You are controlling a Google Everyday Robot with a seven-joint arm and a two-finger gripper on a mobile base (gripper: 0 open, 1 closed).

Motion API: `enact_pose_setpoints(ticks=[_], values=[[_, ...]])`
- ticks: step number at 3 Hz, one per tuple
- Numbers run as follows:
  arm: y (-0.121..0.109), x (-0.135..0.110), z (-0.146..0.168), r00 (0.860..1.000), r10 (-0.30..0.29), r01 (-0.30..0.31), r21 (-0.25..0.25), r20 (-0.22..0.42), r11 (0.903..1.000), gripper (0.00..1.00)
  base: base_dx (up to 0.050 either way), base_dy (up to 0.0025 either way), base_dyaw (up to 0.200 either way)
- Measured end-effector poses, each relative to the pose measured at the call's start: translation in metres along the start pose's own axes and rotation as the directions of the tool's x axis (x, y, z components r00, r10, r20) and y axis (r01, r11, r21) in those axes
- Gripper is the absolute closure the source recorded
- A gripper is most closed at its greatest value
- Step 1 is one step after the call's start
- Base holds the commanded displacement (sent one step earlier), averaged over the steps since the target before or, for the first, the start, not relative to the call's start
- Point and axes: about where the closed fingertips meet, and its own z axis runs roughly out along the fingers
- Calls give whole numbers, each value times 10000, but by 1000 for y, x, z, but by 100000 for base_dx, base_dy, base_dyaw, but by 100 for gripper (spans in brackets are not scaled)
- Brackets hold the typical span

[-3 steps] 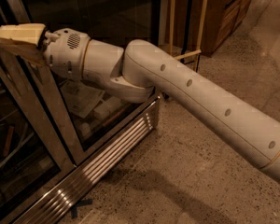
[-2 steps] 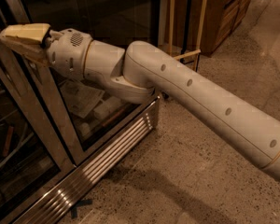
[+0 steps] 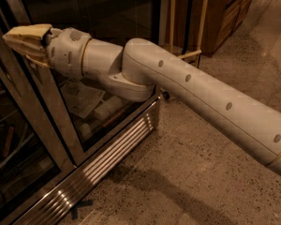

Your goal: Pick orange can from top drawer and place on counter

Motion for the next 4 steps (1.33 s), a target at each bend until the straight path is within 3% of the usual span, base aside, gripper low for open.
enact_pose_setpoints(ticks=[2,4], values=[[-2,-2,7,9998,-5,5,0,192,10000,100,0,0,0],[9,20,39,9978,599,-591,-286,279,9978,100,0,0,0]])
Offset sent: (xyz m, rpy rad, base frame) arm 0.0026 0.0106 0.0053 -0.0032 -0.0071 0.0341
